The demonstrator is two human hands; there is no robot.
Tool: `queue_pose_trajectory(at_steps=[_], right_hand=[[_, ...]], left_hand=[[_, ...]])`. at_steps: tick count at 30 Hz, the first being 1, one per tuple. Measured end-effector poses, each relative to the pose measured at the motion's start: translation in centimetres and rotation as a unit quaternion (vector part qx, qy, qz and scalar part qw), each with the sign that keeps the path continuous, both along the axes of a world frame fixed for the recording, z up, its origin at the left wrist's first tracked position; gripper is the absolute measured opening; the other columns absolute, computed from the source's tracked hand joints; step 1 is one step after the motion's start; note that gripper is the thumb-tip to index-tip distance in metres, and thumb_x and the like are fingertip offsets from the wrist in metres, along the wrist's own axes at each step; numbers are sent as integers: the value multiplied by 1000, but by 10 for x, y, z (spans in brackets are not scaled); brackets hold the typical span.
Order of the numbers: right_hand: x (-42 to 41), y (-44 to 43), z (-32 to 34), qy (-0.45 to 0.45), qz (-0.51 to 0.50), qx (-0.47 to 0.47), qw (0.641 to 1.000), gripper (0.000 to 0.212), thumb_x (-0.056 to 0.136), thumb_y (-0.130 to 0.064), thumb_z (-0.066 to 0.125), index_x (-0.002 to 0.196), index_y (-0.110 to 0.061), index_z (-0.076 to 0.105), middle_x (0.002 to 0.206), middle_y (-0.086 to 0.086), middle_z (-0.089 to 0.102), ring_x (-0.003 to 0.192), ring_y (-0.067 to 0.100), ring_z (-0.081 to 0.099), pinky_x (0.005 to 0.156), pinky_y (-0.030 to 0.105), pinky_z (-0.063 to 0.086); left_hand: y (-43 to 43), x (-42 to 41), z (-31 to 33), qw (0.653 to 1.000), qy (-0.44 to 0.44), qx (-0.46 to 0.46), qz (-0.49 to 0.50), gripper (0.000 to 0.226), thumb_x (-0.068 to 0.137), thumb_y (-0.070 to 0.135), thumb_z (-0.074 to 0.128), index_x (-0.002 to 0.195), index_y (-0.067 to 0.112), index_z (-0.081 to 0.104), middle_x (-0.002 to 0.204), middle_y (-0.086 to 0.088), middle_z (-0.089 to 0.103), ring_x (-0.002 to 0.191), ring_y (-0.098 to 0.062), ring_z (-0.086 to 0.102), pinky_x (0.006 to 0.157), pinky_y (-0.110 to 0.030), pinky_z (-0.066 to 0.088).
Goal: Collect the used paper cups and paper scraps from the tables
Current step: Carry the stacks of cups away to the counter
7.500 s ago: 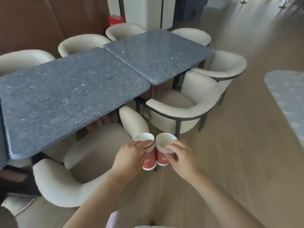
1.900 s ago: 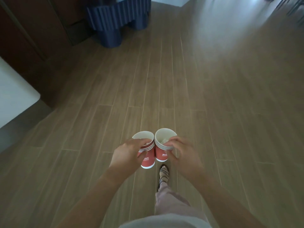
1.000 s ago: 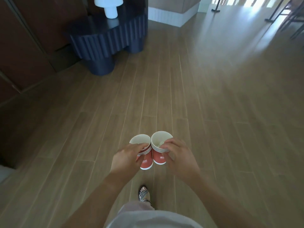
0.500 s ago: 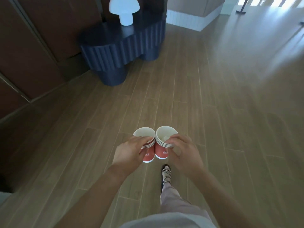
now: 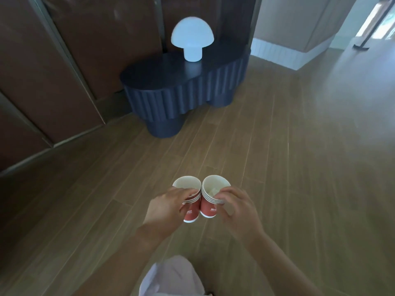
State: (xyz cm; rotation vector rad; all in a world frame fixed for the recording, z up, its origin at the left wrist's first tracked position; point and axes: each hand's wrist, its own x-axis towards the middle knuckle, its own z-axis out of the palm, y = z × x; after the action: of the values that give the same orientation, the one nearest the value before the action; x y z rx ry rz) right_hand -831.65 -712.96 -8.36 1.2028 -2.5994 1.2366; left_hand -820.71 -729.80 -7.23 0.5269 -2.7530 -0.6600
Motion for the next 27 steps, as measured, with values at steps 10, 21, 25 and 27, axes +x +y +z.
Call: queue_pose_trajectory(at_steps=[10,21,25,27], right_hand=[[-178,-188,-4,-4,44,1,999,24,70,-1,72,89,-14,67,97,-2,64,90,17,58,81,22,41],[-335,-354,7,-19,39,-5,999,22,69,0,73,87,-12,68,96,0,64,87,17,57,79,12,35],[-399,-397,-4,-35,37,-2,999,20,70,-1,72,87,-11,67,96,0,64,90,18,57,81,11,35],[-437,-418,-6,-39,39,-4,998,19,71,-2,72,86,-12,66,96,-2,63,89,17,56,80,13,36]], left_hand=[[-185,-166,-13,999,-27,11,30,38,78,19,59,111,37,55,109,9,64,100,-14,60,72,-24,41],[-354,-325,0,999,-44,-8,15,39,77,16,62,111,34,58,113,17,61,107,-10,56,76,-22,42],[-398,-390,-6,999,-44,-6,14,38,78,17,61,111,35,58,114,17,61,107,-9,54,77,-21,40],[-418,-428,-7,999,-40,-8,15,37,78,17,61,111,33,59,114,16,61,107,-11,54,77,-22,40]])
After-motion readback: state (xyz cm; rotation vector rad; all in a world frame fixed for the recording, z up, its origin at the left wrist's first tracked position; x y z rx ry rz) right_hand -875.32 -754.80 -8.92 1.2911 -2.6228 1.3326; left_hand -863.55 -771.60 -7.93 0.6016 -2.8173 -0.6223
